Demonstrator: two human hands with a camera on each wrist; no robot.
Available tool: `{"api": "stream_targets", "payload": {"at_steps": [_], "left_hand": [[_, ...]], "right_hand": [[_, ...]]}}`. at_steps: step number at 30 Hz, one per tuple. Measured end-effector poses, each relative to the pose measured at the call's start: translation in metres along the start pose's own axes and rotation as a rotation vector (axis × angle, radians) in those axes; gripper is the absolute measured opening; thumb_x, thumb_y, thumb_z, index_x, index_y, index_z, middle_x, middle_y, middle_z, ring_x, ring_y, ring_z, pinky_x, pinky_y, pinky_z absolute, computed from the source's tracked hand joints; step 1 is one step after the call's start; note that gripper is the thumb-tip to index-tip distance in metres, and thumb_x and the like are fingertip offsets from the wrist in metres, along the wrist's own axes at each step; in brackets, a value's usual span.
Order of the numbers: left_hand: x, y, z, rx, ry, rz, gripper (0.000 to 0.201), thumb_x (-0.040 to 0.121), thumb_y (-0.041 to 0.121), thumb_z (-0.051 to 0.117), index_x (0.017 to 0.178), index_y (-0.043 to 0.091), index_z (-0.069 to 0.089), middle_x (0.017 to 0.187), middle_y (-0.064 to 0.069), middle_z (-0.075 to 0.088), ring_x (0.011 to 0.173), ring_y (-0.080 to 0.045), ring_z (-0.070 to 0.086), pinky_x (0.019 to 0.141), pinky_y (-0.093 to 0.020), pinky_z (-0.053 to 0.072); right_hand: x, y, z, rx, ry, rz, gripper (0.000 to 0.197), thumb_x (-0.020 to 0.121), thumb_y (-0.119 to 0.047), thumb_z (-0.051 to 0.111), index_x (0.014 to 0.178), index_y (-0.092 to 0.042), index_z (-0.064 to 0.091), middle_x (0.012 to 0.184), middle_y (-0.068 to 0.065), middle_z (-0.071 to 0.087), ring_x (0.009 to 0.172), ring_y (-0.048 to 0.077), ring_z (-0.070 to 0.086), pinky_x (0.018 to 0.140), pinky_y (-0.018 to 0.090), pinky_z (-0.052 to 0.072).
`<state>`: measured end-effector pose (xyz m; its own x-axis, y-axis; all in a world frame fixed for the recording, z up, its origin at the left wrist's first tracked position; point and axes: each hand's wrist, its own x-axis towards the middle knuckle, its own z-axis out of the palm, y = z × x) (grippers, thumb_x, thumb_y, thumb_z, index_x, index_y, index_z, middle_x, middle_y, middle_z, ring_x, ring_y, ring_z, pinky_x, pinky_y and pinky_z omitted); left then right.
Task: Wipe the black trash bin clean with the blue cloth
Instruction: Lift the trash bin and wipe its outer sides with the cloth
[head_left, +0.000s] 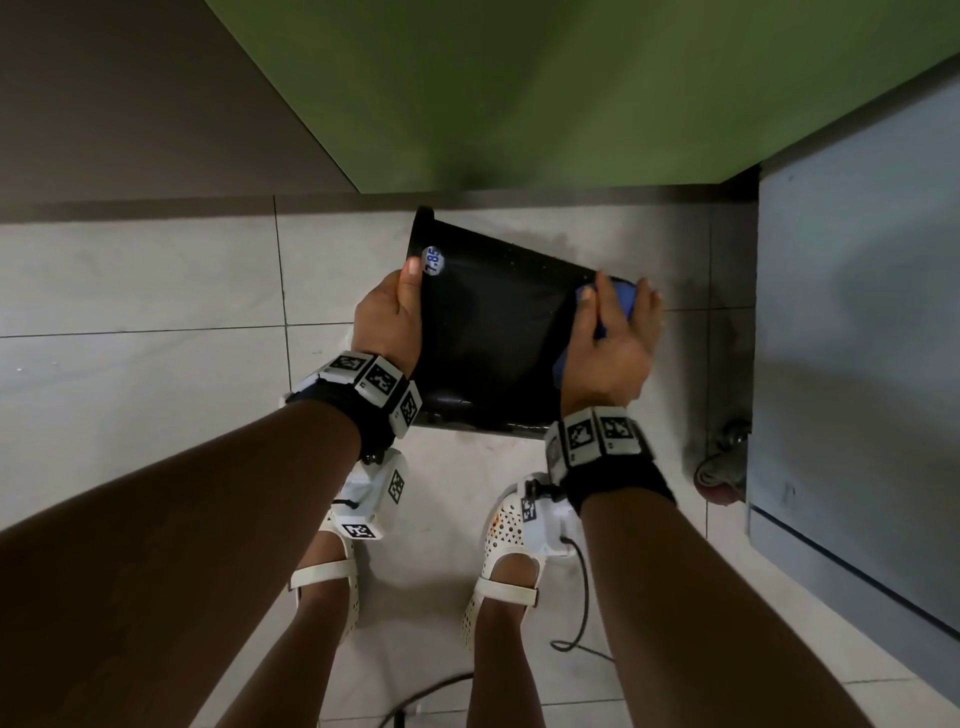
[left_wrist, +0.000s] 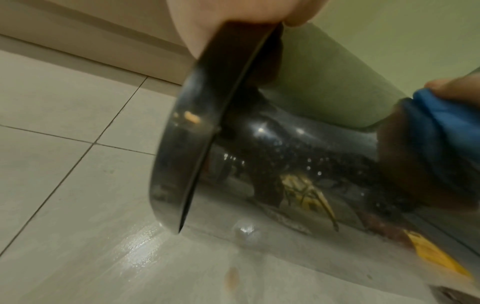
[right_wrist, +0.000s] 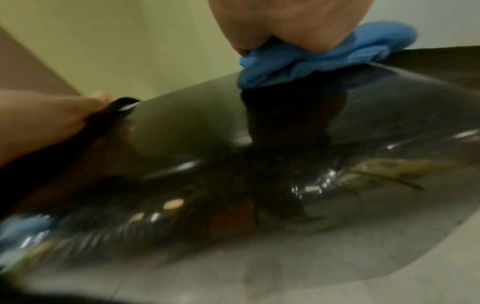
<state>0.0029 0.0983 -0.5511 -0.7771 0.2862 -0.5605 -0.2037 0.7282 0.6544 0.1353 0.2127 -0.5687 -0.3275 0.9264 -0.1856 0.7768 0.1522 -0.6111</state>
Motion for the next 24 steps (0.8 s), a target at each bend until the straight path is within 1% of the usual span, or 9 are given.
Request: {"api": "stream_targets", "payload": {"at_steps": [4, 7, 10, 12, 16, 18, 21, 22, 24], "left_hand": [[0.001, -0.002, 0.0, -0.006, -0.001, 0.008, 0.05, 0.098, 0.043, 0.025, 0.101, 0.007, 0.061, 0.094, -0.008, 0.061, 0.09, -0.023, 0.055, 0.08, -0.031, 0.041], [-0.001, -0.003, -0.001, -0.001, -0.002, 0.01, 0.05, 0.098, 0.042, 0.025, 0.102, 0.007, 0.061, 0.094, -0.008, 0.061, 0.09, -0.022, 0.055, 0.08, -0.029, 0.04], [0.0, -0.003, 0.0, -0.019, 0.0, 0.001, 0.05, 0.098, 0.043, 0.026, 0.101, 0.008, 0.061, 0.094, -0.008, 0.062, 0.09, -0.022, 0.056, 0.08, -0.03, 0.041], [0.001, -0.001, 0.0, -0.039, 0.003, -0.016, 0.05, 0.098, 0.044, 0.027, 0.101, 0.008, 0.061, 0.094, -0.008, 0.063, 0.09, -0.023, 0.056, 0.082, -0.032, 0.044], [-0.007, 0.002, -0.001, -0.08, -0.013, -0.037, 0.047, 0.098, 0.044, 0.025, 0.105, 0.014, 0.061, 0.1, -0.004, 0.061, 0.097, -0.02, 0.056, 0.087, -0.031, 0.042], [-0.001, 0.005, -0.004, -0.16, -0.081, -0.11, 0.047, 0.098, 0.044, 0.027, 0.107, 0.014, 0.062, 0.103, -0.003, 0.061, 0.099, -0.019, 0.056, 0.092, -0.032, 0.042], [0.023, 0.017, -0.016, -0.485, -0.225, -0.385, 0.034, 0.085, 0.043, 0.046, 0.088, 0.016, 0.066, 0.084, -0.005, 0.067, 0.077, -0.023, 0.063, 0.085, -0.034, 0.047], [0.034, 0.023, -0.021, -0.593, -0.254, -0.451, 0.039, 0.078, 0.045, 0.051, 0.095, 0.012, 0.064, 0.089, -0.005, 0.067, 0.075, -0.025, 0.063, 0.083, -0.038, 0.049], [0.056, 0.034, -0.03, -0.672, -0.317, -0.589, 0.078, 0.073, 0.054, 0.056, 0.122, -0.005, 0.044, 0.112, -0.003, 0.058, 0.086, -0.03, 0.062, 0.078, -0.044, 0.053]], "right_hand": [[-0.036, -0.012, 0.021, -0.119, 0.0, -0.288, 0.041, 0.093, -0.03, 0.044, 0.131, -0.017, 0.05, 0.135, 0.018, 0.049, 0.126, 0.035, 0.04, 0.101, 0.037, 0.033], [-0.039, -0.003, 0.02, -0.141, -0.11, -0.419, 0.041, 0.094, -0.029, 0.042, 0.132, -0.015, 0.045, 0.135, 0.017, 0.048, 0.125, 0.032, 0.039, 0.1, 0.04, 0.036], [-0.023, 0.022, 0.008, -0.221, -0.07, -0.543, 0.037, 0.094, -0.026, 0.044, 0.126, -0.012, 0.054, 0.136, 0.021, 0.046, 0.126, 0.034, 0.04, 0.102, 0.042, 0.039], [-0.012, 0.032, 0.002, -0.21, -0.021, -0.413, 0.037, 0.095, -0.026, 0.043, 0.129, -0.015, 0.053, 0.142, 0.02, 0.039, 0.131, 0.035, 0.036, 0.107, 0.045, 0.036], [-0.006, 0.027, 0.004, -0.115, 0.111, 0.053, 0.039, 0.098, -0.031, 0.037, 0.135, -0.021, 0.045, 0.147, 0.015, 0.031, 0.133, 0.031, 0.035, 0.107, 0.044, 0.038], [-0.007, 0.025, 0.004, -0.123, 0.132, 0.049, 0.043, 0.098, -0.035, 0.032, 0.136, -0.018, 0.044, 0.143, 0.018, 0.036, 0.129, 0.033, 0.04, 0.104, 0.043, 0.041], [-0.01, 0.026, 0.005, -0.125, 0.12, 0.025, 0.049, 0.095, -0.039, 0.028, 0.136, -0.018, 0.043, 0.139, 0.018, 0.039, 0.124, 0.032, 0.045, 0.1, 0.043, 0.045], [-0.01, 0.026, 0.004, -0.124, 0.118, 0.018, 0.048, 0.095, -0.038, 0.03, 0.136, -0.018, 0.043, 0.139, 0.018, 0.04, 0.124, 0.032, 0.045, 0.1, 0.043, 0.045], [-0.012, 0.026, 0.003, -0.114, 0.12, -0.024, 0.046, 0.095, -0.036, 0.033, 0.136, -0.018, 0.044, 0.14, 0.018, 0.04, 0.125, 0.032, 0.044, 0.101, 0.042, 0.044]]}}
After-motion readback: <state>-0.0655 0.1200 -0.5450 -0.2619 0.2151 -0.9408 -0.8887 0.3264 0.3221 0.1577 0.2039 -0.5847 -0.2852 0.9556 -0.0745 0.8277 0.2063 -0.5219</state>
